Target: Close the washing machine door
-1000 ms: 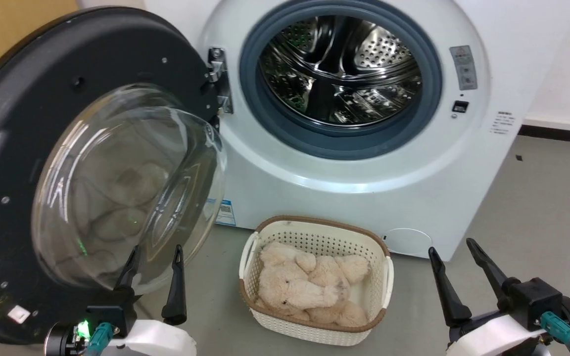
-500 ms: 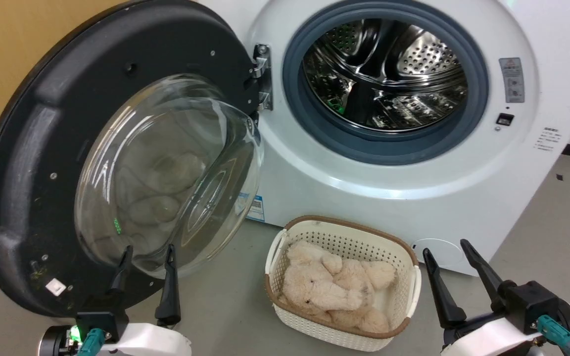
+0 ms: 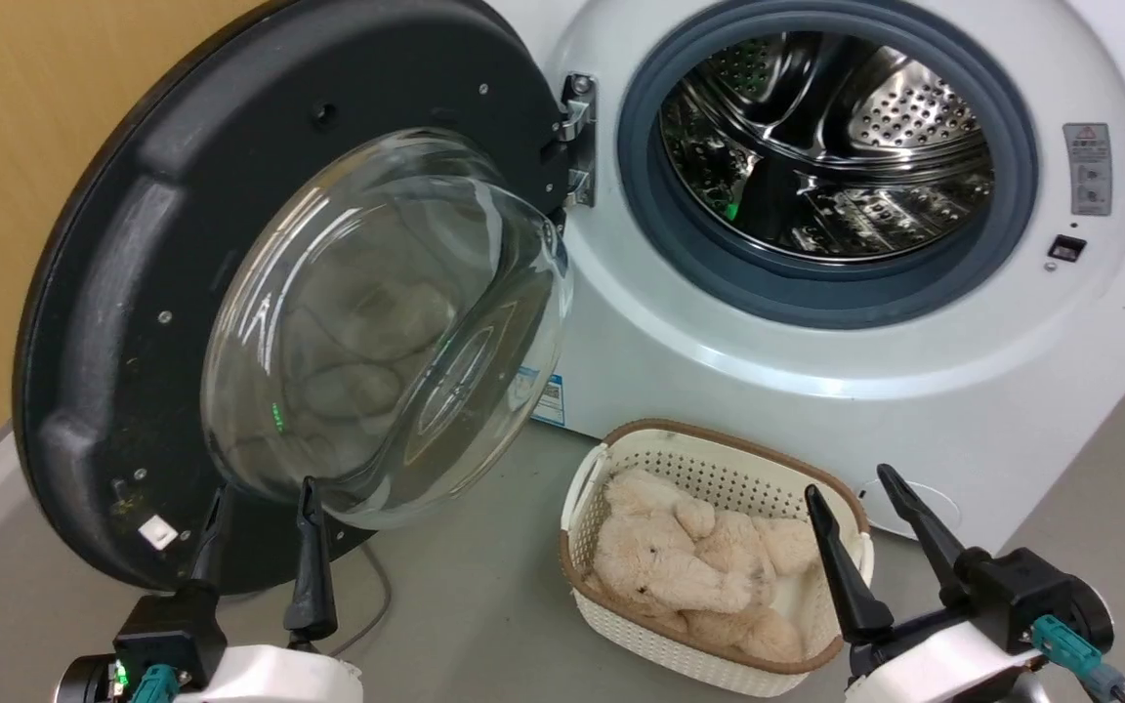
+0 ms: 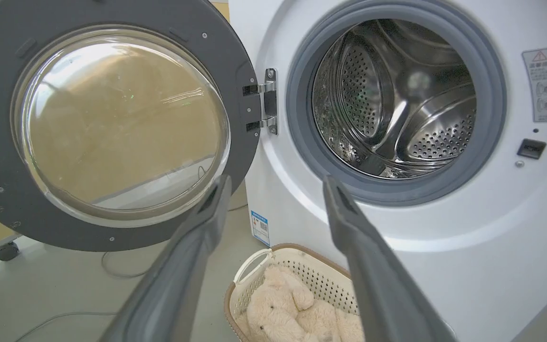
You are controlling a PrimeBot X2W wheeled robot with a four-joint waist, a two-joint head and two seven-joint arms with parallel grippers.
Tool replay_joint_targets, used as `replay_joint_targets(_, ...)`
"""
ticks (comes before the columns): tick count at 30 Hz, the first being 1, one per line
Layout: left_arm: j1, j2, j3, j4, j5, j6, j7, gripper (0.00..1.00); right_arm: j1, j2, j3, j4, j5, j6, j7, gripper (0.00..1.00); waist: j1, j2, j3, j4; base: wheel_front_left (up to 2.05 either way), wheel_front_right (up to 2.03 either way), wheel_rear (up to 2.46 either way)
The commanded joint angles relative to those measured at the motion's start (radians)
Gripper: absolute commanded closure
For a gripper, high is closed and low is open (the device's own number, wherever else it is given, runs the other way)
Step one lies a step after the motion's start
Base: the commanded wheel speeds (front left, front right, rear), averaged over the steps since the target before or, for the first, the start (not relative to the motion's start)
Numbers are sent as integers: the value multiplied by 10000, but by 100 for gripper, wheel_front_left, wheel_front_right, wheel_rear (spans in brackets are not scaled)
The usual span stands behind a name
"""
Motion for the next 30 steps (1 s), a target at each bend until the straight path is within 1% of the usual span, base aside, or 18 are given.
replay_joint_targets(1,146,4,44,-103,-103,97,-122,0,-215,15,105,102,57,-6,-128,0,0,0,30,138,0,0,0)
replay_joint_targets(11,313,5,90,-390,-299,335,-310,0,-502,17,419,340,135,-7,-316,0,0,0,104,564,0,0,0)
replay_joint_targets(30,554,6,221,-750,-625,570,-707,0,-897,20,901,710,389,-8,-713,0,0,0,183,1407,0,0,0)
